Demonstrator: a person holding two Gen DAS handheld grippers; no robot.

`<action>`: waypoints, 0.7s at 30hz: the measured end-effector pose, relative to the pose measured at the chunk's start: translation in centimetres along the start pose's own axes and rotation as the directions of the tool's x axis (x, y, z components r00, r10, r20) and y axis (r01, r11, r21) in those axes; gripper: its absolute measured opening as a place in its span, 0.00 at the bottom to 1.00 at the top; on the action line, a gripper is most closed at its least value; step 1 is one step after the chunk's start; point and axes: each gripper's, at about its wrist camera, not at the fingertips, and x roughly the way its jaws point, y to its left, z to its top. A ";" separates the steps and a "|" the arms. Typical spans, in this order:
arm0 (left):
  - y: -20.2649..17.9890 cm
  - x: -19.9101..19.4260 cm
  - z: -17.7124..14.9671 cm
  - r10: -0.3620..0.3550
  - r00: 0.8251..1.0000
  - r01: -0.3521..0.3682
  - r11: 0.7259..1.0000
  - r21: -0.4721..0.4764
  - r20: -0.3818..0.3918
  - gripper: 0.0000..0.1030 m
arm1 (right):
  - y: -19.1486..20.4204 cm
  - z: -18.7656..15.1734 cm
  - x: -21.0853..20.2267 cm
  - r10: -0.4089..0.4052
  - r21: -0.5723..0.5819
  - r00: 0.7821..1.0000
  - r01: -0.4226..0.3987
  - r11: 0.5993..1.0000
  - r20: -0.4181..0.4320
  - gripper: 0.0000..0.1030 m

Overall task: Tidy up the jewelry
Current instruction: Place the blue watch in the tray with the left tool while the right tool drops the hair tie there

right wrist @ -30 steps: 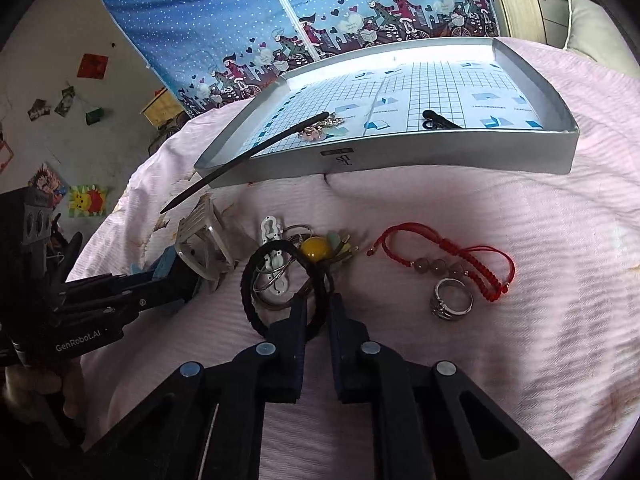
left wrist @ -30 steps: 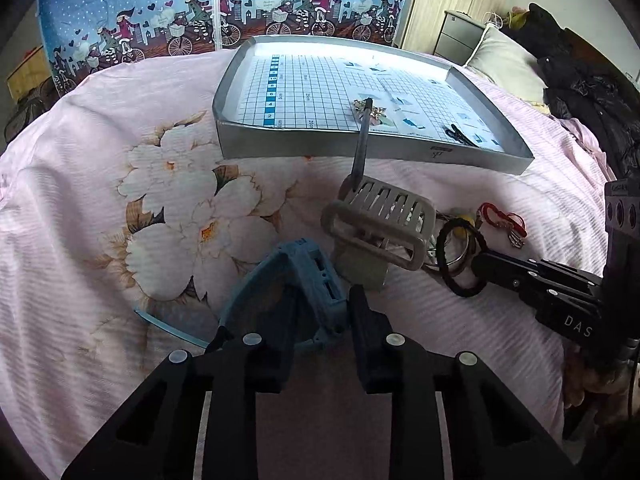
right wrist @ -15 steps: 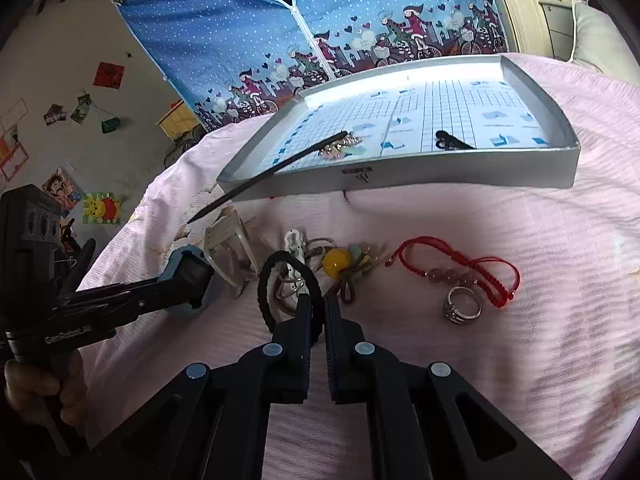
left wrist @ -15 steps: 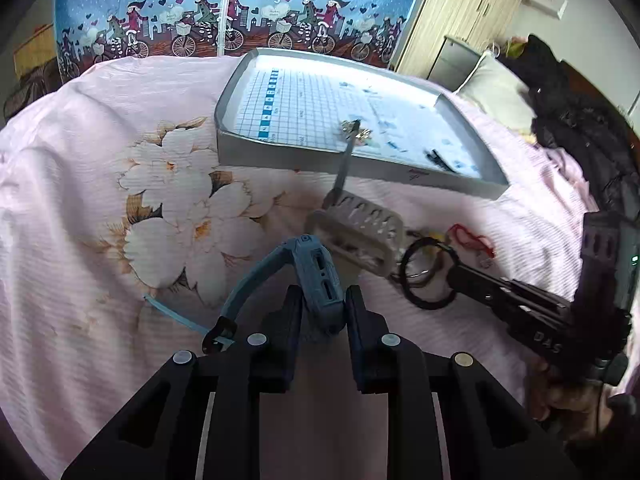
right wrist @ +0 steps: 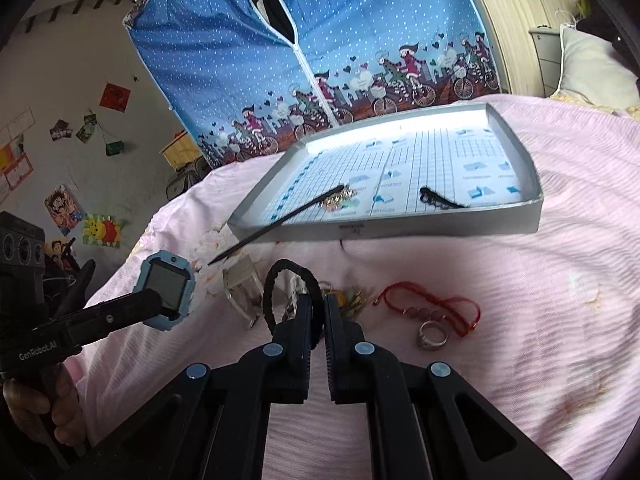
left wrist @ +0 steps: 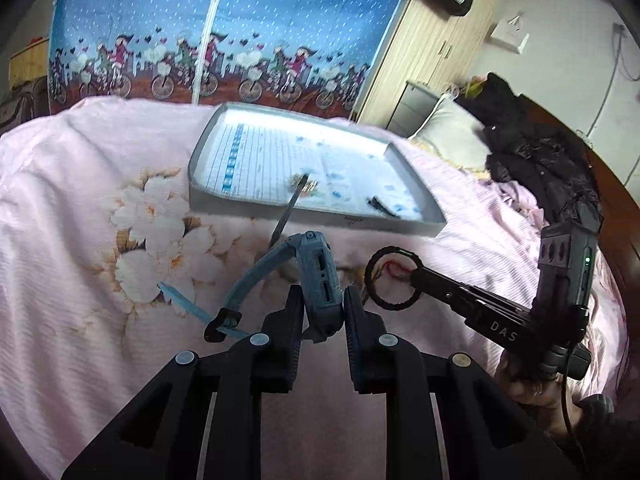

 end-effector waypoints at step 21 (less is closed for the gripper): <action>-2.2 13.2 11.3 -0.115 0.993 0.115 0.993 0.005 0.039 0.16 | -11.0 6.0 -0.1 -0.206 0.256 0.960 0.154 0.954 0.190 0.06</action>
